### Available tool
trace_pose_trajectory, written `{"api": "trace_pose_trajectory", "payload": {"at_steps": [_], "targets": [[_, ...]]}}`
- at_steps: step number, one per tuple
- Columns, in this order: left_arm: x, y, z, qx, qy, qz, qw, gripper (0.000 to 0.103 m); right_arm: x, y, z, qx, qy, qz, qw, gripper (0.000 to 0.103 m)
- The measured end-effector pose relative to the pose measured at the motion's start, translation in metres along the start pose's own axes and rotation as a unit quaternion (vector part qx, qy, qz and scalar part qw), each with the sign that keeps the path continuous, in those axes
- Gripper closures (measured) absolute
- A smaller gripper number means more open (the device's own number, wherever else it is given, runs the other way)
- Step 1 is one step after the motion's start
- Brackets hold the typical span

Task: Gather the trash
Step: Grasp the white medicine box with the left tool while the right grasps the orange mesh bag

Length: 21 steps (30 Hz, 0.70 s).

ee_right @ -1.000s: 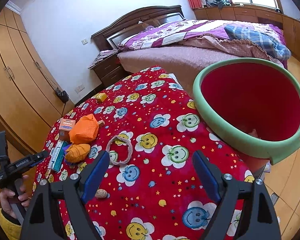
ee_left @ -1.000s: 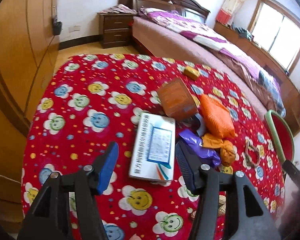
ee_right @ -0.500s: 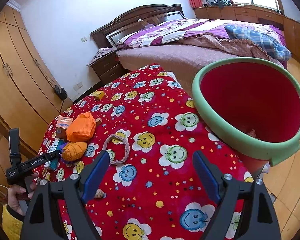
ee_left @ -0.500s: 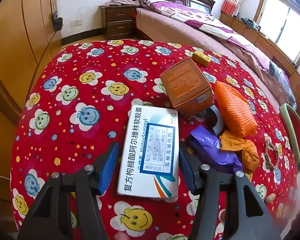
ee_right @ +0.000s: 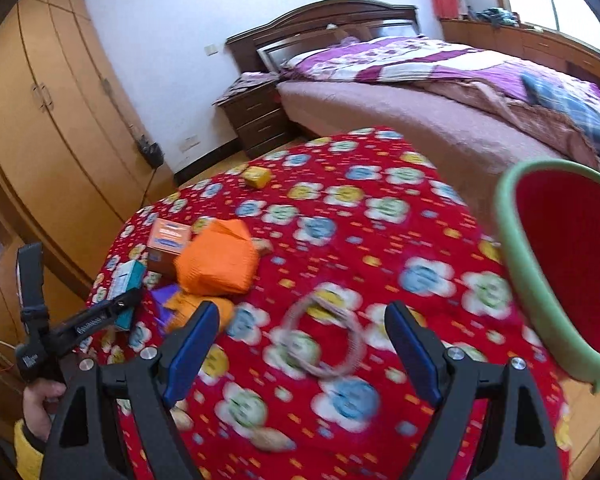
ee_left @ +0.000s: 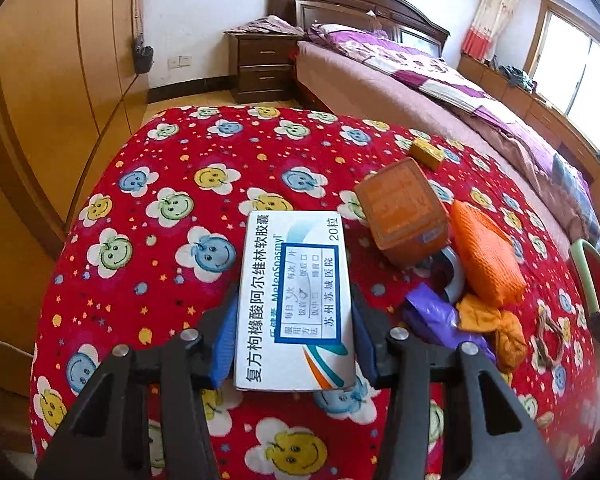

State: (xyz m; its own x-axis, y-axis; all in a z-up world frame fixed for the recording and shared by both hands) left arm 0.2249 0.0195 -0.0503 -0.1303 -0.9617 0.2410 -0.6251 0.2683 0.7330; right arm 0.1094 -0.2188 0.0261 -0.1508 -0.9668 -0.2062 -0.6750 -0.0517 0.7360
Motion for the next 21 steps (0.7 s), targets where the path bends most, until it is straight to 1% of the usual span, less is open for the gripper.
{"api": "trace_pose_trajectory", "payload": {"at_steps": [5,9,12,13,14,16,17,18,21], "targets": [[0.002,-0.011,0.000,0.005,0.003,0.006,1.0000,0.052,-0.033,-0.031,-0.008,-0.018,0.022,-0.010,1.000,0.016],[0.005,-0.011,-0.002,0.012,0.012,0.030,0.9994,0.052,-0.049,-0.054,-0.009,-0.032,0.025,-0.014,0.999,0.016],[0.004,-0.011,-0.001,0.011,0.018,0.038,0.9990,0.052,-0.054,-0.068,-0.008,-0.041,0.026,-0.015,0.999,0.017],[0.005,-0.010,0.000,0.012,0.018,0.041,0.9989,0.052,-0.053,-0.072,-0.007,-0.043,0.025,-0.014,0.999,0.022],[0.006,-0.009,0.000,0.014,0.018,0.043,0.9988,0.052,-0.053,-0.076,-0.006,-0.045,0.024,-0.017,0.999,0.030],[0.008,-0.009,0.000,0.014,0.017,0.047,0.9986,0.052,-0.053,-0.083,-0.003,-0.051,0.020,-0.021,0.998,0.041],[0.008,-0.010,0.001,0.012,0.018,0.049,0.9986,0.052,-0.052,-0.083,-0.004,-0.041,0.024,-0.015,0.999,0.049],[0.009,-0.010,0.002,0.010,0.019,0.050,0.9985,0.052,-0.054,-0.085,-0.004,-0.044,0.032,-0.015,0.998,0.053],[0.011,-0.009,0.002,0.011,0.019,0.054,0.9983,0.052,-0.056,-0.086,-0.004,-0.041,0.042,-0.014,0.998,0.056]]}}
Point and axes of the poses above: each gripper's, at about its wrist camera, not at the fingertips, and y roughly against the way its jaws point, x to its right, z to its underside, the point moved 7 cm from there along -y, roughly the way its jaws point, and after that the axes turned 8 degrees about z, right-handed, at the moved point
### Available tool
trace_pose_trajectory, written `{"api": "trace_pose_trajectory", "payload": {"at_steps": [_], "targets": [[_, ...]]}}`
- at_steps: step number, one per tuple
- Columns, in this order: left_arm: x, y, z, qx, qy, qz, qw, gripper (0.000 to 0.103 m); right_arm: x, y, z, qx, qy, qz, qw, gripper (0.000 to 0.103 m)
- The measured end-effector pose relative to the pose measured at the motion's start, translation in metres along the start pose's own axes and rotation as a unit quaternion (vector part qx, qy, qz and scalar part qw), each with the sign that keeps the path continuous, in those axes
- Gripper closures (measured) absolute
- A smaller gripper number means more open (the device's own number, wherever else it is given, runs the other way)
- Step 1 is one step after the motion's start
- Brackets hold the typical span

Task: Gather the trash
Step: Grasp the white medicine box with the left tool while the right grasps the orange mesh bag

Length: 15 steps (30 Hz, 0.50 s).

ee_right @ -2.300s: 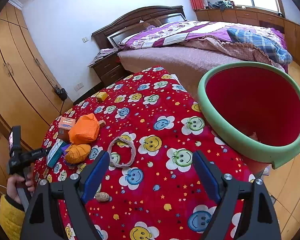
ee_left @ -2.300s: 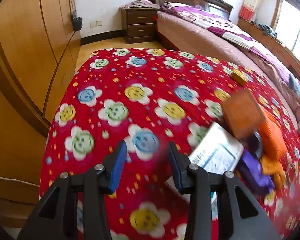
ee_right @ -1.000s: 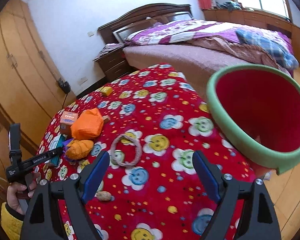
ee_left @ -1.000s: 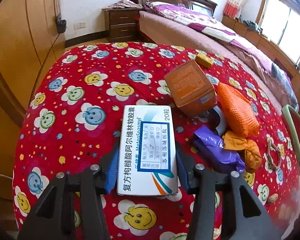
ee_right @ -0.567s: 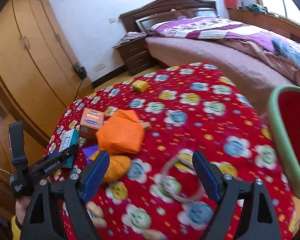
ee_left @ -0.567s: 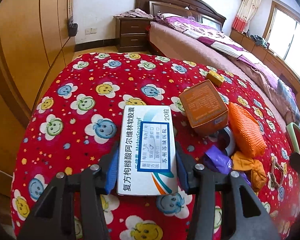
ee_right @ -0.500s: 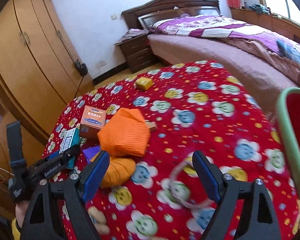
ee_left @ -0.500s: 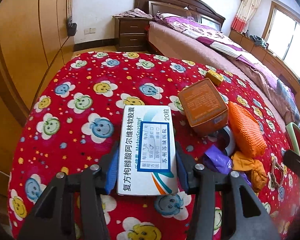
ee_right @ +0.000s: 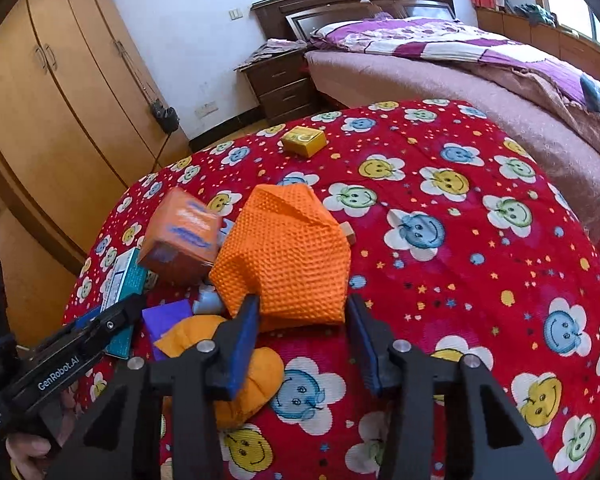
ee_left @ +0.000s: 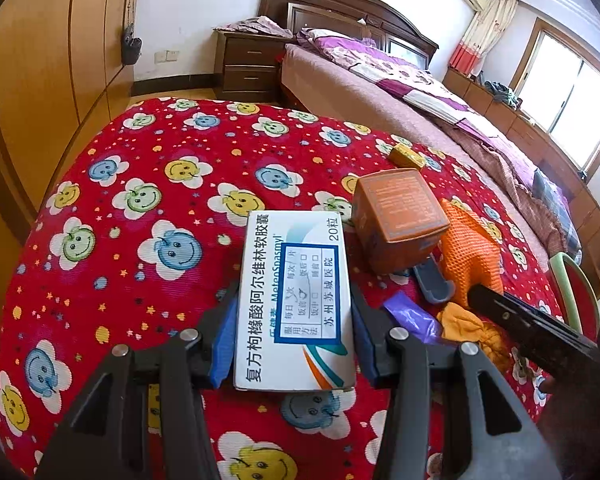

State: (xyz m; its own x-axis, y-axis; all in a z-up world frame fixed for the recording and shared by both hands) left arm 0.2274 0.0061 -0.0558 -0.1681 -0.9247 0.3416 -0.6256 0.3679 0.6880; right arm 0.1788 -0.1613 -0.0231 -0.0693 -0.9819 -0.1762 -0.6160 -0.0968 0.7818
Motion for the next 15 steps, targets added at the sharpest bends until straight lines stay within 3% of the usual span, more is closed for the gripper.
{"api": "trace_pose_trajectory", "payload": {"at_steps": [3,5,8,15], "targets": [[0.002,0.000,0.001,0.002,0.000,0.001,1.0000,0.052,0.000,0.000,0.001,0.003,0.002,0.005,1.000,0.064],[0.003,0.001,0.001,0.004,-0.001,-0.002,1.0000,0.052,0.000,0.001,0.001,0.002,-0.001,0.001,1.000,0.079],[0.003,0.004,0.001,0.010,-0.004,-0.002,0.9999,0.052,0.001,0.001,0.001,0.000,-0.008,-0.007,1.000,0.091],[0.007,0.024,0.001,0.021,-0.017,-0.012,0.9995,0.052,0.000,0.021,0.001,0.019,-0.021,-0.028,0.999,0.094]]}}
Point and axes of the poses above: each gripper's, at about its wrist camera, not at the fingertips, and y roughly against the way its jaws point, x to its right, z to its underside, the point moved 7 cm from there along -y, roughly the way its jaws point, and after that the axes turned 8 degrees about z, right-handed, at the moved point
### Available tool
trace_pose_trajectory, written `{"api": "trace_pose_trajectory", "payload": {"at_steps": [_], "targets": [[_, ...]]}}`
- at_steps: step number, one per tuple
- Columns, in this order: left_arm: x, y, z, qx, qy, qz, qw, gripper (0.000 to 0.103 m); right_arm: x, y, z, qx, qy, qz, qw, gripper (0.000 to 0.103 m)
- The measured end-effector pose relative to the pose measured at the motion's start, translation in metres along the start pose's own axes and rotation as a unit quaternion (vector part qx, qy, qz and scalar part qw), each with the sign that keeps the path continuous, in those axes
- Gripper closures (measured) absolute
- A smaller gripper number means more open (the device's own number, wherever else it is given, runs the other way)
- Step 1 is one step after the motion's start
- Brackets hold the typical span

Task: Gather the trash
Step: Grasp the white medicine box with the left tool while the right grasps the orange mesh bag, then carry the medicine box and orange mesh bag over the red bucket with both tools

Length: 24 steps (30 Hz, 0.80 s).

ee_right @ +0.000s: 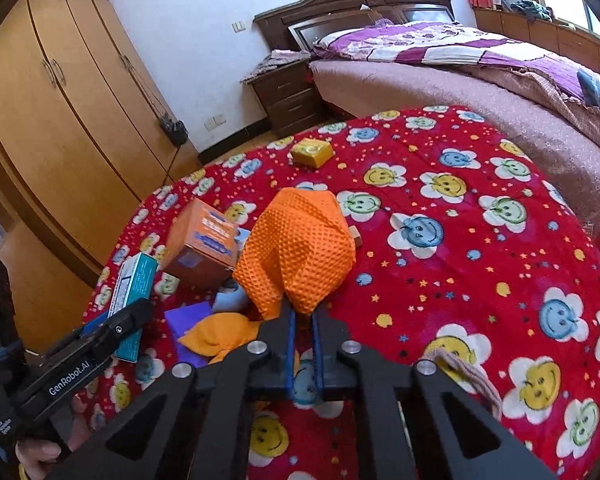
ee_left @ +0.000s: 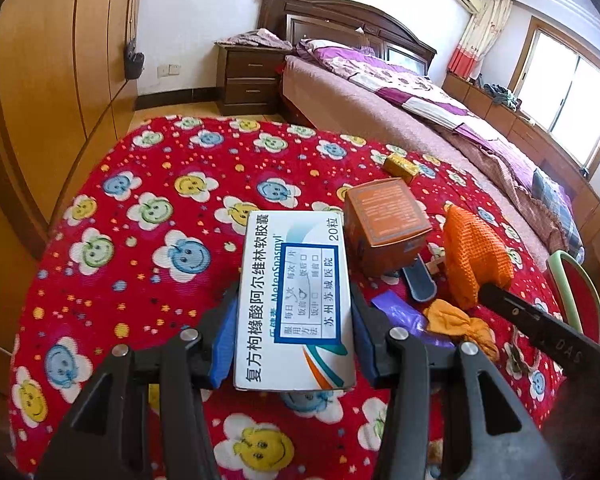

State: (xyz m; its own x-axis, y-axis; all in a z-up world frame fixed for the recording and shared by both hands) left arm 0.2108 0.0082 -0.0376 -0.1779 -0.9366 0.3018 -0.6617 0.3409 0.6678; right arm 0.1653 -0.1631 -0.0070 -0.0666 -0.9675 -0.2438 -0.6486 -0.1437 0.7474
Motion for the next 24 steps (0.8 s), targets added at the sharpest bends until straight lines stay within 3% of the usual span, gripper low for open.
{"api": "trace_pose_trajectory", "payload": {"at_steps": [13,24], "targets": [[0.014,0.044,0.003,0.029,0.015,0.028,0.9991,0.052,0.004,0.057,-0.004,0.052,-0.012,-0.034,0.998,0.095],[0.051,0.066,0.006,0.040,0.021,0.064,0.9969,0.052,0.037,0.107,0.003,0.093,-0.038,-0.026,0.995,0.096]]}}
Point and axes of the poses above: each gripper's, at about its wrist camera, not at the fingertips, and y roughly against the way its jaws point, x to its right, z to its underside, the point moved 7 cm from there along -y, roughly the way its jaws point, and after that the axes turned 8 degrees about z, right-handed, at the moved point
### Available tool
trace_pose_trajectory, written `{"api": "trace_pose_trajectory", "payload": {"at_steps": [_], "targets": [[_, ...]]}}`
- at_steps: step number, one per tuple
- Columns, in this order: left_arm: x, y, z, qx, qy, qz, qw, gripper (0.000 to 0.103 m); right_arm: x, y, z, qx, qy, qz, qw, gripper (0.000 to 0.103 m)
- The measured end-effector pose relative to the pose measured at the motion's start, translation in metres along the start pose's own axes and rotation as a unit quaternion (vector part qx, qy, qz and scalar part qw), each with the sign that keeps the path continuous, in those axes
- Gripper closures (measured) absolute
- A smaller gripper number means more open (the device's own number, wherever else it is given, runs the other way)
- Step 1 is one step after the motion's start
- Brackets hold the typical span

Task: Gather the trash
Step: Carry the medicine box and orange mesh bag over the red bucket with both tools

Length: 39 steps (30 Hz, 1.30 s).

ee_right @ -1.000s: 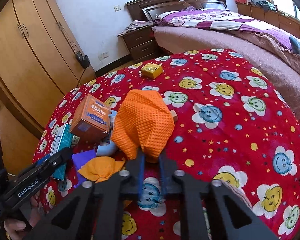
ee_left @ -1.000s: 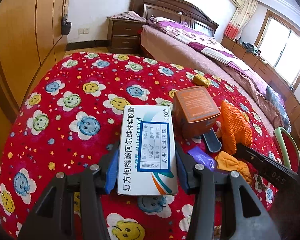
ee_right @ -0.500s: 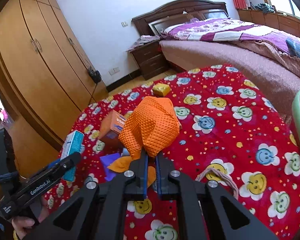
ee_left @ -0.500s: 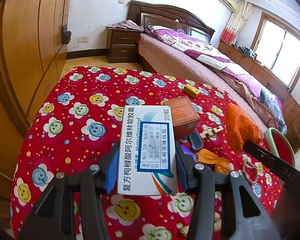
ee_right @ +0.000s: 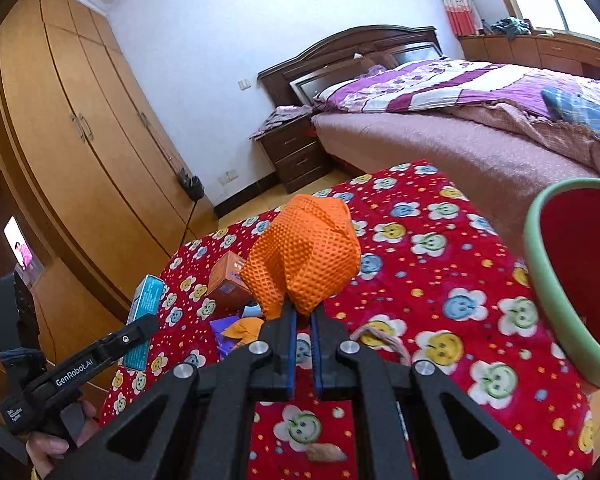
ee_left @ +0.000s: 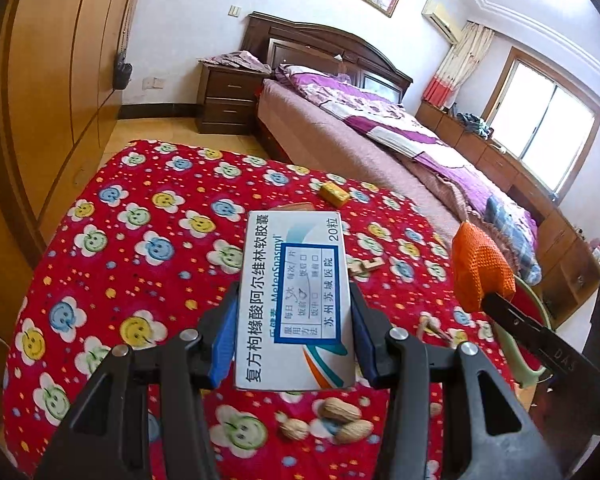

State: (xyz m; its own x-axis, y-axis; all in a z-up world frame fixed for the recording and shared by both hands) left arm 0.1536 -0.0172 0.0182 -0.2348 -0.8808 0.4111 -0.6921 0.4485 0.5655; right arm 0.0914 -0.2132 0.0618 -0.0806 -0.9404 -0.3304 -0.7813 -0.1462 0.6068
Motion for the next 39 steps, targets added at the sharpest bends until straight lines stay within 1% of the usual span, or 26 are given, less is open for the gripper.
{"api": "trace_pose_trajectory", "payload": {"at_steps": [11,19,21,25,33,39], "targets": [[0.040,0.002,0.001,-0.001,-0.021,0.012,0.9997,0.053,0.043,0.032,-0.002,0.026,-0.037,0.011,0.999,0.096],[0.076,0.008,0.003,0.000,-0.044,0.033,0.9985,0.053,0.076,0.056,0.003,0.042,-0.063,0.022,0.997,0.096],[0.085,0.008,0.004,-0.004,-0.047,0.044,0.9979,0.053,0.083,0.063,0.004,0.046,-0.074,0.019,0.996,0.096],[0.104,0.008,0.008,-0.014,-0.051,0.062,0.9967,0.053,0.099,0.080,0.004,0.060,-0.087,0.026,0.994,0.096],[0.146,0.002,0.014,-0.026,-0.070,0.082,0.9939,0.053,0.137,0.111,0.003,0.084,-0.120,0.042,0.988,0.096],[0.176,-0.012,0.019,-0.040,-0.092,0.093,0.9907,0.053,0.167,0.126,0.004,0.096,-0.137,0.067,0.984,0.096]]}}
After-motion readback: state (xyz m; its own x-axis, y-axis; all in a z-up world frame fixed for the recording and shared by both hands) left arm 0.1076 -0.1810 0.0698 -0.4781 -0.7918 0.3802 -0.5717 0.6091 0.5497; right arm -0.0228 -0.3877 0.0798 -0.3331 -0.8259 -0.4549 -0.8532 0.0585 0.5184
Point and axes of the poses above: each gripper's, at about its wrist camera, not at the fingertips, and y roughly against the way its jaws point, x to its right, z to its underside, the point moved 7 cm from there along -y, roughly the way its jaws point, and after that the axes turned 8 degrees about z, right-handed, at the moved point
